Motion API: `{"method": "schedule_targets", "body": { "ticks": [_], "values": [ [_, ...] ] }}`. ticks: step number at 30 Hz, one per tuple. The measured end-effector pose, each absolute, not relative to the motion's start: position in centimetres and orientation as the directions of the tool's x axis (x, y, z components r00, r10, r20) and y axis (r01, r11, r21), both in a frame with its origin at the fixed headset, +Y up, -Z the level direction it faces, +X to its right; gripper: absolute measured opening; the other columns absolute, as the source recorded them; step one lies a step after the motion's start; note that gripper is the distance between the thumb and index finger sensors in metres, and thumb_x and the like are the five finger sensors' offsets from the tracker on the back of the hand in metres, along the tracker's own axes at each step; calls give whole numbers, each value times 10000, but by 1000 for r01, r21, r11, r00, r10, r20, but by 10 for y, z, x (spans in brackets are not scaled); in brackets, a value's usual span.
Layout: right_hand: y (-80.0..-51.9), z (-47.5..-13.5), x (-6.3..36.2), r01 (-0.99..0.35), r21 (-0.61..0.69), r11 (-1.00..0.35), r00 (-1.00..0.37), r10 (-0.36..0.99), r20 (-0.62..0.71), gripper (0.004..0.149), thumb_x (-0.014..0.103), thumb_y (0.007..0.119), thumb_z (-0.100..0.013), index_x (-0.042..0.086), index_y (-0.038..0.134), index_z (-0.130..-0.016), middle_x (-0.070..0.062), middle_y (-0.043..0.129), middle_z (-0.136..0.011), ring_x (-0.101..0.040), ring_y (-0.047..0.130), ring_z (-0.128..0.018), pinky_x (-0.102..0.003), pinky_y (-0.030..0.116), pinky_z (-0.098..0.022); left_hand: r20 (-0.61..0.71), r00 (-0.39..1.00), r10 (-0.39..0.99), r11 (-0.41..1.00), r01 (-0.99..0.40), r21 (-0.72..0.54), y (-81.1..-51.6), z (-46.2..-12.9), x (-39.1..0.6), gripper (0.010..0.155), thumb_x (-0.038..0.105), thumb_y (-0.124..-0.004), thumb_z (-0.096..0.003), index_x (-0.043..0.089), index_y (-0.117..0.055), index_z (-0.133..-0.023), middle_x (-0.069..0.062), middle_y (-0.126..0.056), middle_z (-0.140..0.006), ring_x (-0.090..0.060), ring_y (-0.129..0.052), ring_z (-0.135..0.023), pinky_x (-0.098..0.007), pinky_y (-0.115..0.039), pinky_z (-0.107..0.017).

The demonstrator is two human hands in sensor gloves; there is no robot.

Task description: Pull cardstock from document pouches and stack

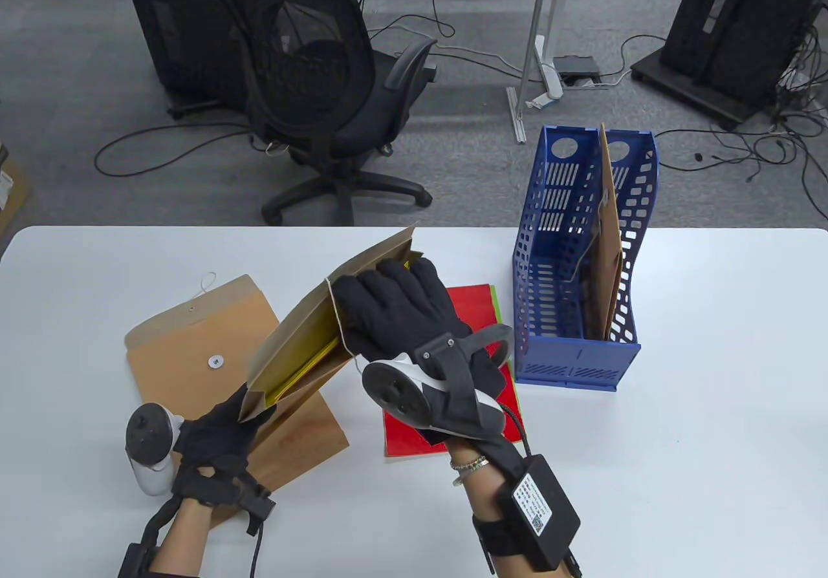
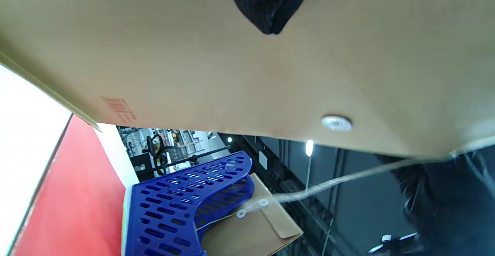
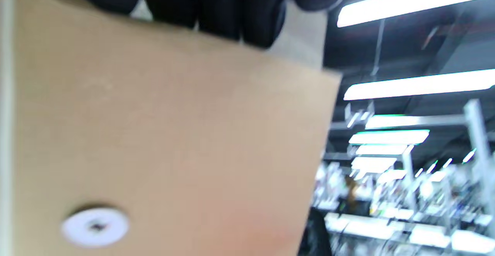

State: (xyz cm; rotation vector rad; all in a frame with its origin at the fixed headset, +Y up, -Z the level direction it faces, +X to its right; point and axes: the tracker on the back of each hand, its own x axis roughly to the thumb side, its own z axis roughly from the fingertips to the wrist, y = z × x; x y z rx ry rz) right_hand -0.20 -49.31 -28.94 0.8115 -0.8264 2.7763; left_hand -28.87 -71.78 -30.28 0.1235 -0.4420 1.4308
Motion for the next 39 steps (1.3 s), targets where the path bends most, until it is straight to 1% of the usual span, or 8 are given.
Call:
{"method": "schedule_targets", "body": {
  "ticks": [3,7,20,24,26,31,36,39],
  "values": [
    [-496,-300,-1,-268,-181,-946,-795,111,596,798,523,752,-437,290,488,-1153,-55,487,-1219,-331,406,-1148,-545,379,-834,358,43,933,115,-976,-182,-720,-304,-291,469,271,-765,-505,445,-753,-940,-21,-791,-1078,-255,-820,-988,-508,-657,-702],
    [-499,-306,-4,-169,-47,-985,-784,105,612,864,528,779,-423,311,406,-1172,-77,378,-1238,-343,326,-1153,-543,326,-837,357,46,933,119,-975,-186,-720,-304,-291,463,269,-776,-498,433,-772,-931,-16,-817,-1059,-249,-844,-969,-503,-674,-690],
    [-507,-312,-16,90,-9,-996,-838,-81,539,729,522,790,-419,297,619,-1092,-28,688,-1131,-298,662,-1080,-503,505,-826,396,96,913,197,-955,-223,-713,-302,-285,451,267,-786,-492,431,-796,-912,-12,-849,-1034,-242,-869,-946,-499,-695,-669],
    [-514,-313,-25,190,-21,-982,-840,-174,514,564,492,788,-445,281,780,-968,2,857,-992,-259,833,-951,-474,655,-753,404,119,907,226,-947,-227,-711,-301,-282,452,271,-791,-488,429,-797,-911,-8,-863,-1023,-234,-886,-933,-493,-707,-661],
    [-516,-313,-29,178,-46,-983,-832,-176,526,449,418,778,-484,264,852,-900,-15,931,-907,-265,905,-864,-465,711,-698,398,126,909,227,-949,-218,-711,-301,-282,457,267,-800,-484,411,-797,-918,-9,-877,-1012,-233,-899,-921,-493,-714,-653],
    [-501,-301,-24,46,-255,-966,-807,-187,560,398,379,778,-466,250,929,-810,-15,1002,-798,-256,962,-772,-460,743,-665,403,154,902,252,-946,-203,-706,-300,-282,475,298,-808,-486,382,-764,-951,3,-829,-1047,-226,-859,-958,-491,-683,-685],
    [-454,-278,-10,-8,-433,-901,-835,-232,498,391,375,775,-461,270,928,-805,3,997,-800,-243,961,-774,-454,745,-664,391,193,900,275,-948,-163,-706,-299,-285,472,296,-814,-483,355,-771,-949,2,-864,-1016,-222,-899,-918,-472,-712,-666],
    [-422,-257,10,-114,-642,-758,-900,-194,390,399,381,764,-468,290,902,-832,8,978,-832,-249,954,-786,-443,776,-631,388,157,908,232,-960,-155,-706,-299,-288,467,291,-812,-483,343,-778,-946,-7,-888,-992,-226,-926,-885,-469,-738,-637]
  ]
}}
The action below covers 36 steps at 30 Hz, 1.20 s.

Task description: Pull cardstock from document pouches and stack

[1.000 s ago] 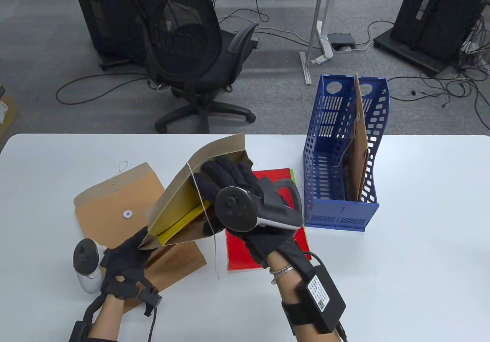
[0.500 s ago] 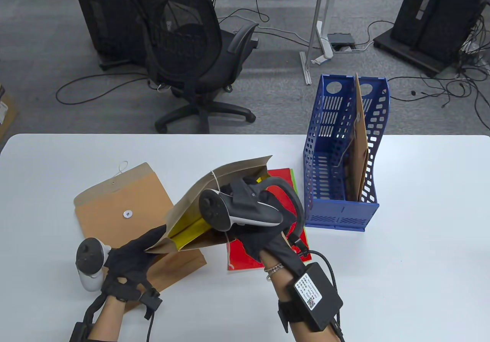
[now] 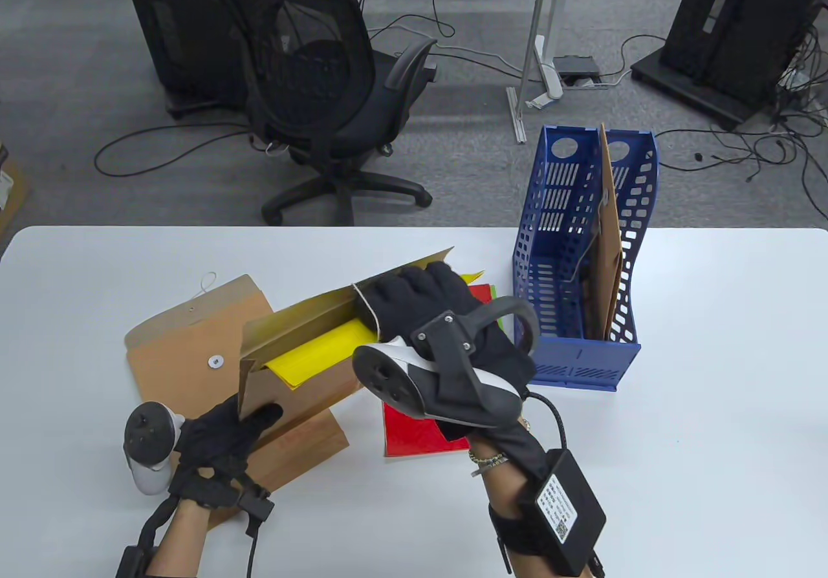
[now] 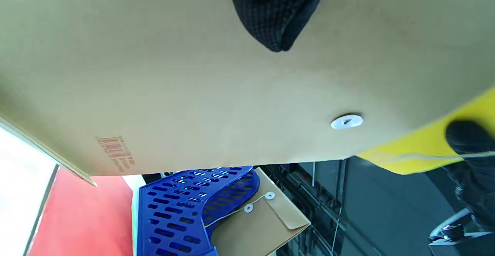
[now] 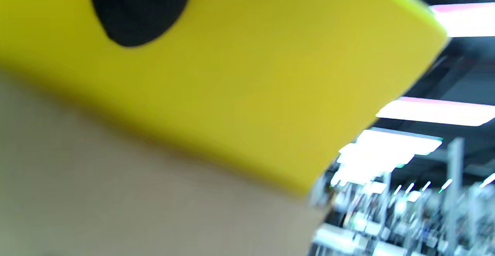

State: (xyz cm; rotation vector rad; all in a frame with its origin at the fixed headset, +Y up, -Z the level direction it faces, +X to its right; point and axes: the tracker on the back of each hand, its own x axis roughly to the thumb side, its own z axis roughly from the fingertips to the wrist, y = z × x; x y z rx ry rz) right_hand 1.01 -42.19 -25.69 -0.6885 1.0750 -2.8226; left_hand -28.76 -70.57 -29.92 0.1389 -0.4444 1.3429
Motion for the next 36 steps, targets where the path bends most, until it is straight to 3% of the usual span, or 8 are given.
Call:
{"method": "schedule_targets", "body": {
  "ticks": [2,5,10,13,19,25,32,36],
  "values": [
    [-406,-241,30,-180,-793,-582,-957,-83,278,421,373,750,-496,317,841,-903,-8,966,-846,-261,958,-772,-430,810,-582,374,160,913,225,-965,-137,-706,-299,-292,464,291,-810,-483,340,-779,-944,-10,-897,-982,-227,-937,-871,-464,-752,-624],
    [-395,-220,61,-132,-930,-342,-991,70,114,473,372,708,-544,396,657,-1014,-8,967,-824,-246,1002,-695,-363,886,-486,345,100,933,158,-977,-143,-709,-301,-301,464,297,-804,-484,328,-776,-946,-14,-916,-961,-224,-962,-841,-454,-774,-601],
    [-406,-203,97,-212,-952,-222,-972,148,182,474,325,716,-539,351,664,-1010,-57,966,-809,-260,1052,-581,-320,945,-365,272,-9,962,32,-989,-146,-718,-305,-317,474,312,-787,-492,299,-752,-964,-25,-946,-921,-218,-1005,-783,-433,-818,-551],
    [-436,-211,103,-243,-894,-377,-968,147,201,469,320,717,-541,358,670,-1006,-52,935,-851,-252,1049,-603,-319,949,-378,248,-88,965,-63,-992,-108,-719,-305,-327,477,323,-773,-501,291,-737,-975,-30,-943,-923,-219,-1005,-779,-427,-824,-545],
    [-550,-268,98,-107,-801,-589,-989,-16,144,471,316,721,-525,379,667,-990,-54,905,-881,-269,1028,-642,-340,940,-409,227,-251,941,-249,-968,-41,-717,-300,-351,477,332,-761,-513,292,-718,-987,-28,-934,-930,-216,-1005,-780,-420,-827,-546],
    [-673,-318,61,289,-604,-743,-899,-428,97,473,328,706,-517,389,642,-982,-36,896,-878,-246,1035,-637,-320,951,-403,145,-223,964,-221,-975,-34,-721,-299,-367,479,344,-750,-521,288,-709,-995,-27,-931,-934,-212,-1002,-784,-415,-828,-547],
    [-733,-335,50,463,-467,-754,-821,-563,96,477,335,702,-515,369,644,-987,-32,894,-886,-256,1014,-669,-348,929,-429,100,-213,972,-210,-977,-41,-727,-302,-368,482,346,-742,-524,272,-707,-999,-49,-928,-935,-220,-1001,-785,-419,-827,-545],
    [-748,-337,53,433,-284,-855,-855,-490,171,607,507,645,-473,353,570,-1055,-46,811,-1000,-284,942,-799,-406,868,-530,92,-214,973,-211,-977,-37,-727,-302,-368,482,346,-740,-524,270,-707,-998,-49,-929,-934,-220,-1002,-783,-418,-828,-544]
  ]
}}
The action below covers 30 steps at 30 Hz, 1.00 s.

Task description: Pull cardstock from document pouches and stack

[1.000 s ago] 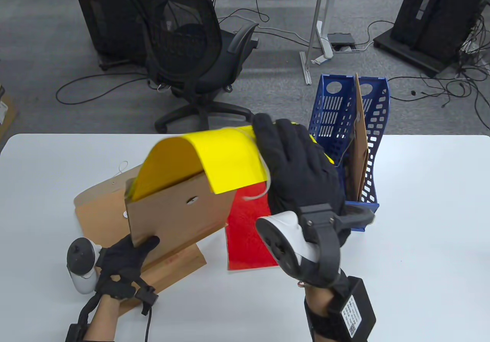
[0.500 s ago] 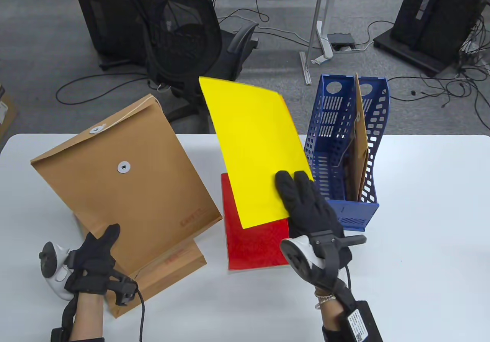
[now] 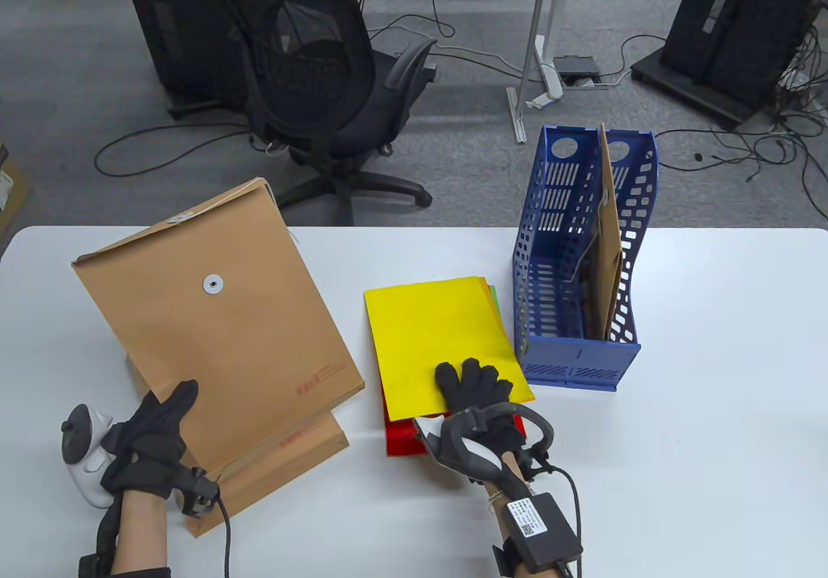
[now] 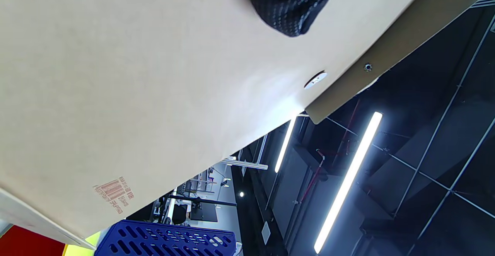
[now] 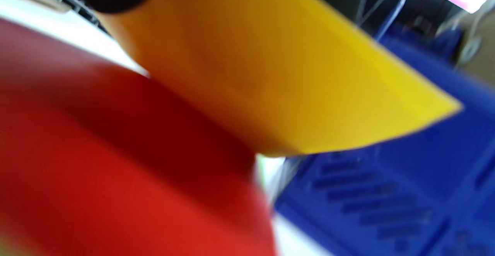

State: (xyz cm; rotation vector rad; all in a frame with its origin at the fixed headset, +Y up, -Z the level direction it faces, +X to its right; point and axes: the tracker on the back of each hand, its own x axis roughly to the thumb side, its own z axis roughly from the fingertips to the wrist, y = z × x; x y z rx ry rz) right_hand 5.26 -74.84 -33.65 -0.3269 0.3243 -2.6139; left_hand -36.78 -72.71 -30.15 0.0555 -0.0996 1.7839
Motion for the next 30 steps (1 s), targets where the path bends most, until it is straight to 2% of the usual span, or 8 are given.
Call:
{"method": "schedule_targets", "body": {
  "ticks": [5,8,12,16,18,21,26,30],
  "values": [
    [-763,-341,58,320,144,-936,-933,-286,217,822,640,598,-405,286,478,-1138,-149,643,-1128,-420,775,-937,-519,764,-612,91,-236,968,-232,-972,-47,-726,-301,-365,482,346,-739,-524,269,-706,-999,-47,-932,-931,-219,-1005,-781,-418,-829,-542],
    [-767,-342,61,280,258,-925,-950,-229,210,837,649,554,-416,264,439,-1150,-186,538,-1157,-457,671,-979,-562,693,-650,83,-230,970,-226,-973,-53,-726,-301,-365,483,347,-738,-525,268,-705,-1000,-48,-932,-931,-219,-1003,-783,-418,-829,-543],
    [-757,-340,64,243,230,-942,-961,-202,187,756,602,460,-479,248,455,-1147,-162,563,-1157,-445,649,-998,-574,649,-677,65,-222,973,-217,-974,-67,-728,-302,-365,491,345,-711,-533,254,-686,-1014,-56,-919,-943,-229,-994,-793,-422,-824,-548],
    [-730,-324,73,86,178,-980,-988,-62,141,757,586,472,-507,252,320,-1169,-158,333,-1210,-451,310,-1076,-617,413,-759,31,-233,972,-229,-970,-86,-728,-301,-366,500,349,-684,-547,241,-647,-1034,-61,-898,-958,-227,-984,-803,-417,-818,-558],
    [-713,-311,80,-20,127,-992,-992,36,118,757,581,502,-517,259,300,-1171,-159,266,-1214,-445,219,-1072,-621,352,-764,4,-247,969,-245,-963,-109,-729,-302,-366,503,355,-678,-553,248,-630,-1042,-51,-900,-954,-216,-989,-799,-408,-824,-556],
    [-701,-294,87,-77,92,-993,-992,86,96,739,562,507,-541,265,269,-1174,-158,189,-1211,-434,126,-1060,-623,288,-764,-36,-236,971,-239,-963,-124,-730,-302,-364,524,399,-668,-572,249,-574,-1066,-10,-896,-928,-190,-1001,-769,-394,-827,-551],
    [-706,-273,87,-98,-76,-992,-993,92,80,732,555,520,-544,266,277,-1172,-155,174,-1207,-433,102,-1051,-624,274,-762,-164,-99,981,-76,-987,144,-730,-299,-366,594,481,-728,-544,252,-559,-1065,67,-955,-772,-103,-1074,-578,-303,-904,-407],
    [-707,-271,97,-49,-96,-994,-997,43,68,748,567,511,-542,280,197,-1157,-155,141,-1198,-433,87,-1041,-622,276,-758,-322,22,947,110,-960,258,-728,-294,-383,636,479,-768,-520,241,-547,-1066,77,-994,-705,-68,-1106,-494,-260,-929,-352]
  ]
}}
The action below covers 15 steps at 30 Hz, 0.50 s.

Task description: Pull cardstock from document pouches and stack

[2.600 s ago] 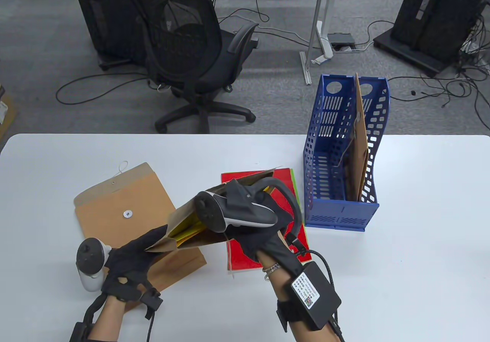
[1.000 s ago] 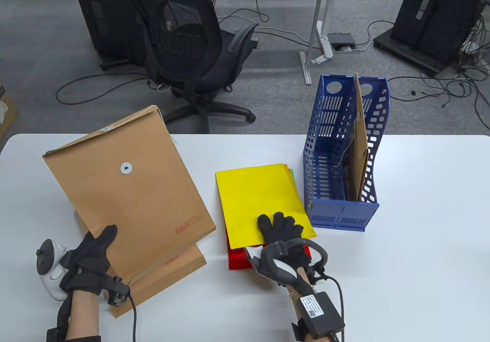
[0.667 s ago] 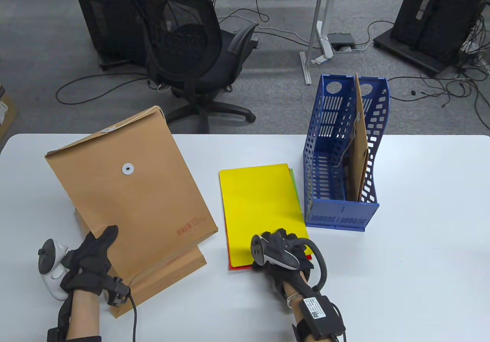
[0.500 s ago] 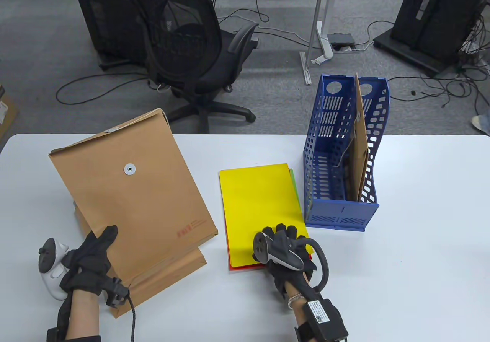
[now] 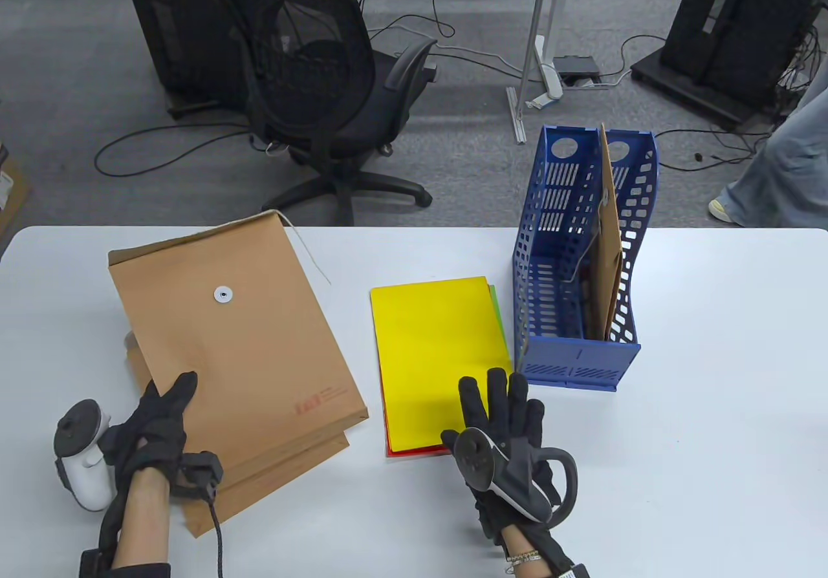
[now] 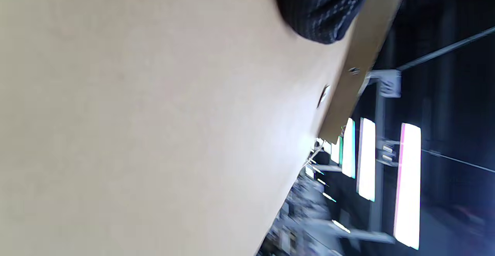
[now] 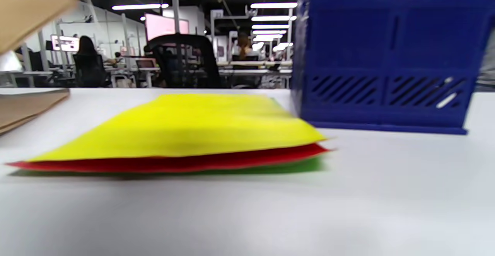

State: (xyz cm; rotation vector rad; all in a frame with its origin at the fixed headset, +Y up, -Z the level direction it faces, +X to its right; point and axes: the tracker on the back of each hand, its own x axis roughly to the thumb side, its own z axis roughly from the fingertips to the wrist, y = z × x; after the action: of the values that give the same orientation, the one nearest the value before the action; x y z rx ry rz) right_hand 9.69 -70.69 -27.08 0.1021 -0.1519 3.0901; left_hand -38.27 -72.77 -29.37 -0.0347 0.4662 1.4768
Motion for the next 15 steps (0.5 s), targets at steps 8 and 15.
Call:
{"method": "schedule_targets", "body": {
  "ticks": [8,15],
  "values": [
    [-708,-270,104,-124,-94,-988,-991,118,68,745,563,517,-542,276,204,-1155,-161,148,-1193,-437,99,-1039,-625,290,-753,-531,-58,845,125,-945,302,-765,-284,-419,647,481,-776,-512,194,-569,-1054,65,-1003,-696,-62,-1117,-494,-253,-939,-353],
    [-712,-272,105,-138,-67,-988,-989,134,57,743,559,521,-543,269,221,-1157,-168,164,-1194,-443,115,-1039,-627,303,-751,-625,-74,777,99,-966,238,-782,-287,-425,759,482,-750,-534,136,-389,-1104,38,-916,-814,-98,-1062,-614,-294,-897,-437]
  ]
}}
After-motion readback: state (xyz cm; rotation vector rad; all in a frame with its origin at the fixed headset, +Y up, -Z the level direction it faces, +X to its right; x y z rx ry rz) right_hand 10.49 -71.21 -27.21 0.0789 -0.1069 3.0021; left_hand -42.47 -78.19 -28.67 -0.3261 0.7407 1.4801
